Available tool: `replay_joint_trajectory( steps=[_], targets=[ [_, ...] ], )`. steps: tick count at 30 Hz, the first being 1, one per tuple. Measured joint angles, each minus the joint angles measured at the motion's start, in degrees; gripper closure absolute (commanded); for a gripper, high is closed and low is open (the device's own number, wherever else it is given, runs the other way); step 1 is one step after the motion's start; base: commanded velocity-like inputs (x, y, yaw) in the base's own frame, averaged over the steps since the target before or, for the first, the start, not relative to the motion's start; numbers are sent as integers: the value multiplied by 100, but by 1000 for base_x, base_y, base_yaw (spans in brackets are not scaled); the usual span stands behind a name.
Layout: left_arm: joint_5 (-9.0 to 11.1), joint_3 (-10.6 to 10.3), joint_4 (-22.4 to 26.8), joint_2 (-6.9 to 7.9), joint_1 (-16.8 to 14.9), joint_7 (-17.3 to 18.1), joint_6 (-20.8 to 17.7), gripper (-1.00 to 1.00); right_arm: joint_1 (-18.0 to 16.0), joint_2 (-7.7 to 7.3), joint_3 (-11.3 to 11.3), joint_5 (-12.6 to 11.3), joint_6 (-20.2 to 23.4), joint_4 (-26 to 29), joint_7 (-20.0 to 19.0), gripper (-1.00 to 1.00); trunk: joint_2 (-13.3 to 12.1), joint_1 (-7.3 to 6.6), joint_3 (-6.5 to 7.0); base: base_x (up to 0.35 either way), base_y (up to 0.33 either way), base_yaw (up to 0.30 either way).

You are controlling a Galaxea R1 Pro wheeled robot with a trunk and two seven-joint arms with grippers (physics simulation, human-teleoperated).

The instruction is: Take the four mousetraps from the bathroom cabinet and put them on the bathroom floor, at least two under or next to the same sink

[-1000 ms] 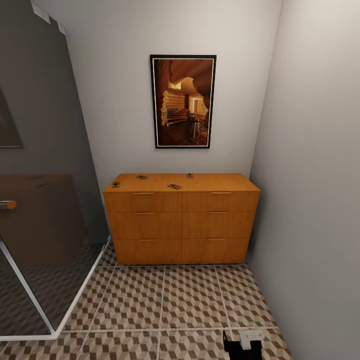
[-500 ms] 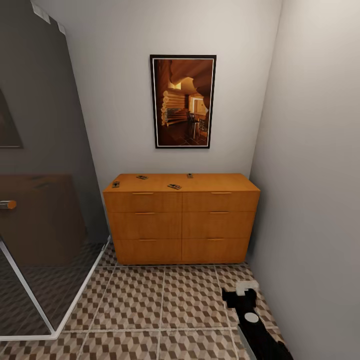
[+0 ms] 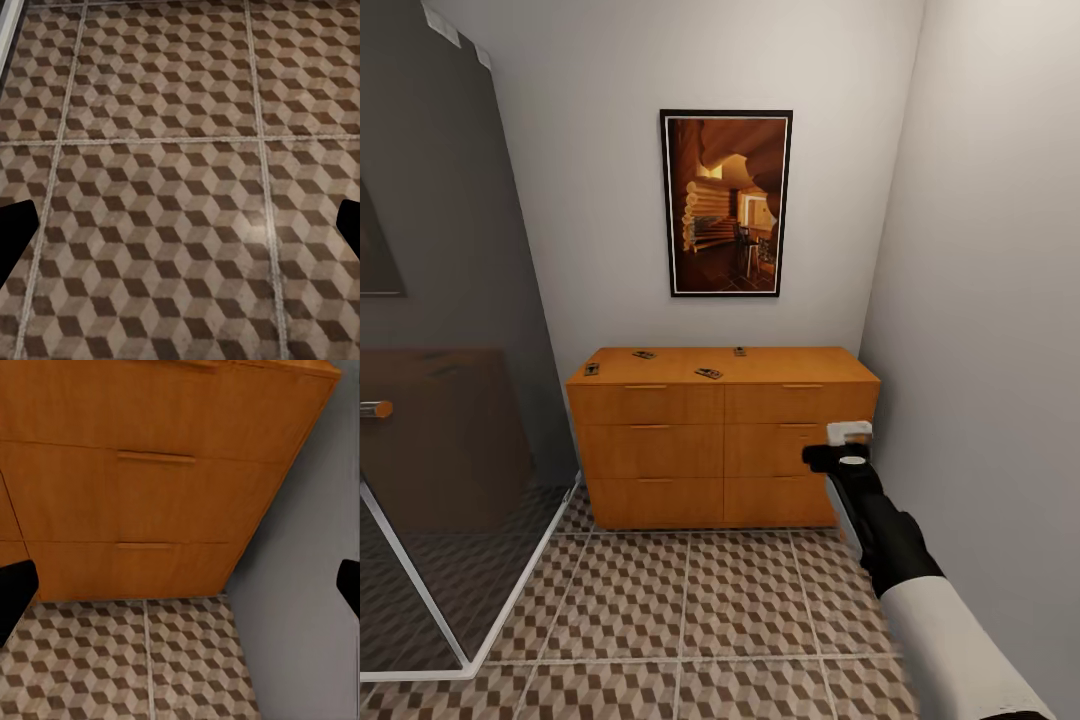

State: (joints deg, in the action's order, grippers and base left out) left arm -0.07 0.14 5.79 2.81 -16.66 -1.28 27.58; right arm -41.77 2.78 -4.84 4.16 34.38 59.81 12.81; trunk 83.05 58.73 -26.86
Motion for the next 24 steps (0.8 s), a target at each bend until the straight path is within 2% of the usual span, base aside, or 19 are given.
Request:
replay_joint_trajectory(
  steps=[2,3,5,6,11,13,14,18,24],
  targets=[
    [0,-1,-1,0,0,0,0,-100,-301,1,0,-1,229,-14,1,-100,0,0,0,0,0,0],
    [0,-1,1,0,0,0,0,-100,-593,6,-1,4,446,-40,2,-100,0,0,1,0,0,0],
    [0,-2,3,0,0,0,0,-100,-917,5,0,-3,647,-93,1,-100,0,0,0,0,0,0],
    [0,-2,4,0,0,0,0,-100,-1186,6,-1,-1,819,-187,2,-100,0,0,1,0,0,0],
    [0,-2,5,0,0,0,1,-100,-1800,24,0,-13,1118,-604,-1,-100,0,0,0,0,0,0],
    [0,-2,5,0,0,0,0,-100,-2147,85,0,-16,1211,-970,-1,-100,0,0,0,0,0,0],
    [0,-3,5,0,0,0,2,-100,-2325,165,1,-23,1245,-1238,-2,-100,0,0,0,0,0,0],
    [0,-2,6,0,0,0,1,-100,-2413,250,1,-18,1261,-1403,-7,-100,0,0,-1,1,0,0],
    [2,2,6,0,0,-1,1,-100,-2446,284,1,-16,1252,-1510,-10,-100,0,-1,-1,88,54,0]
  ],
)
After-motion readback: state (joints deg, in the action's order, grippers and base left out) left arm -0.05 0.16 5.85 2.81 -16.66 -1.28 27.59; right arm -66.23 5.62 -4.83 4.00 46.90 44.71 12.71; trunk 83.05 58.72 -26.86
